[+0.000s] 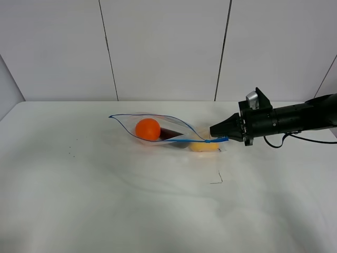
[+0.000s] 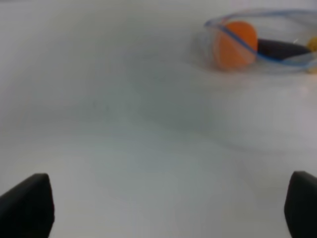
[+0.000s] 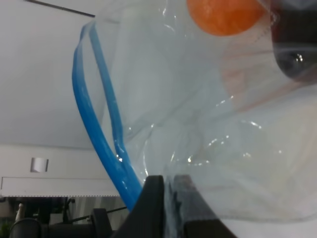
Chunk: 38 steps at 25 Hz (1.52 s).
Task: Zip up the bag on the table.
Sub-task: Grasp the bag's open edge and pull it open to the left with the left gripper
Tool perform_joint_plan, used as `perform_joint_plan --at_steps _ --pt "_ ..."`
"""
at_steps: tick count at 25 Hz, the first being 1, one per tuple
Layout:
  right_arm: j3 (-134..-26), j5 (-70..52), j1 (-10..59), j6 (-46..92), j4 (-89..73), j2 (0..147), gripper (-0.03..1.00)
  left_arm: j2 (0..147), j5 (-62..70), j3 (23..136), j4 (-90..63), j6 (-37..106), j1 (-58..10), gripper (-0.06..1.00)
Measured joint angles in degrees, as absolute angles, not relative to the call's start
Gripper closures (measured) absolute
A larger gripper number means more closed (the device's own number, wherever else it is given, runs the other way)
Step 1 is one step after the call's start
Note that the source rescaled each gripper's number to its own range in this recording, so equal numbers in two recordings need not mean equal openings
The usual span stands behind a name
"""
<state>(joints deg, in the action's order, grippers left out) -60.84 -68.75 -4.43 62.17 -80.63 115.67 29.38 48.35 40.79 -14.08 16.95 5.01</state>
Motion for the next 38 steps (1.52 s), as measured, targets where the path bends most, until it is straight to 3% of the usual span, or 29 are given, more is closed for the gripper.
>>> perform_joint_plan --at_steps 4,8,16,21,28,32,38 --pt "-60.8 -68.8 -4.4 61.8 -80.5 115.7 0.97 39.2 46.0 48.1 -14.6 23.3 4.3 -0.01" --pt "-60.8 -68.8 -4.4 61.3 -80.2 115.7 0.97 44.3 42.0 51.6 -14.6 28.5 -1.0 -0.01" --pt "-60.8 -68.8 -4.4 60.8 -80.1 115.7 0.97 54.0 34.5 52.0 2.9 26.9 -23.5 0.0" --pt "-60.8 -68.9 -4.4 60.3 -80.1 115.7 0.97 63.1 28.9 52.0 29.6 11.6 -40.3 0.0" --pt "-60.8 -68.9 -4.4 59.0 -80.4 115.7 0.97 81.1 30.9 52.0 73.6 -22.2 -58.8 0.0" --pt "-60.8 -68.9 -4.4 58.1 -81.6 115.7 0.97 91.0 36.6 52.0 94.4 -40.4 -65.2 0.0" --pt "-60.8 -68.9 -4.4 57.7 -82.5 115.7 0.97 103.1 38.4 55.6 98.9 -49.9 -68.7 0.01"
